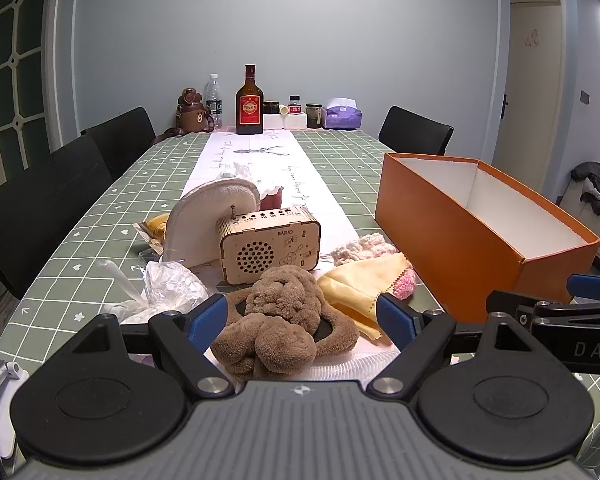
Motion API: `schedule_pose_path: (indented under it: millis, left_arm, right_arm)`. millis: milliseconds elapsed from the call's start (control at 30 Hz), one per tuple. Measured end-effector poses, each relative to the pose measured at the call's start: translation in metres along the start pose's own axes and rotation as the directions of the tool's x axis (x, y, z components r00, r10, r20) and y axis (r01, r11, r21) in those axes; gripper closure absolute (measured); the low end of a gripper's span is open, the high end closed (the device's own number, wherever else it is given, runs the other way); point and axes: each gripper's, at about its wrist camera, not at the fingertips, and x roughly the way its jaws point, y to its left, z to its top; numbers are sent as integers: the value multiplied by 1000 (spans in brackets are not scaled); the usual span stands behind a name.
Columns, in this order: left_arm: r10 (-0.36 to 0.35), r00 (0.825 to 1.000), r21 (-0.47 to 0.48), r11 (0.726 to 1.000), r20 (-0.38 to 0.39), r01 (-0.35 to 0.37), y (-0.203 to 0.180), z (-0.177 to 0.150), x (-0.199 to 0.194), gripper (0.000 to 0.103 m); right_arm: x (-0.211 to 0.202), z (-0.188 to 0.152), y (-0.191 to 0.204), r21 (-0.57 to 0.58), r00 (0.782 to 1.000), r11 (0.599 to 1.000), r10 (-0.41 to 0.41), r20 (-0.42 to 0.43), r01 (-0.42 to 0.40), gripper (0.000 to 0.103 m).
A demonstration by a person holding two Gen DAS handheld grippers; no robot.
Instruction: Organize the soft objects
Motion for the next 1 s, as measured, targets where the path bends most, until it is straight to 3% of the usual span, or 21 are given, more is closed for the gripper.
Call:
schedule_pose_path:
  millis: [1000]
  left_arm:
    - [3, 1000, -1, 1000, 2, -3, 0, 0, -1, 5]
  right_arm:
    - [0, 1, 1, -6, 1000, 1000, 0, -9, 0, 3]
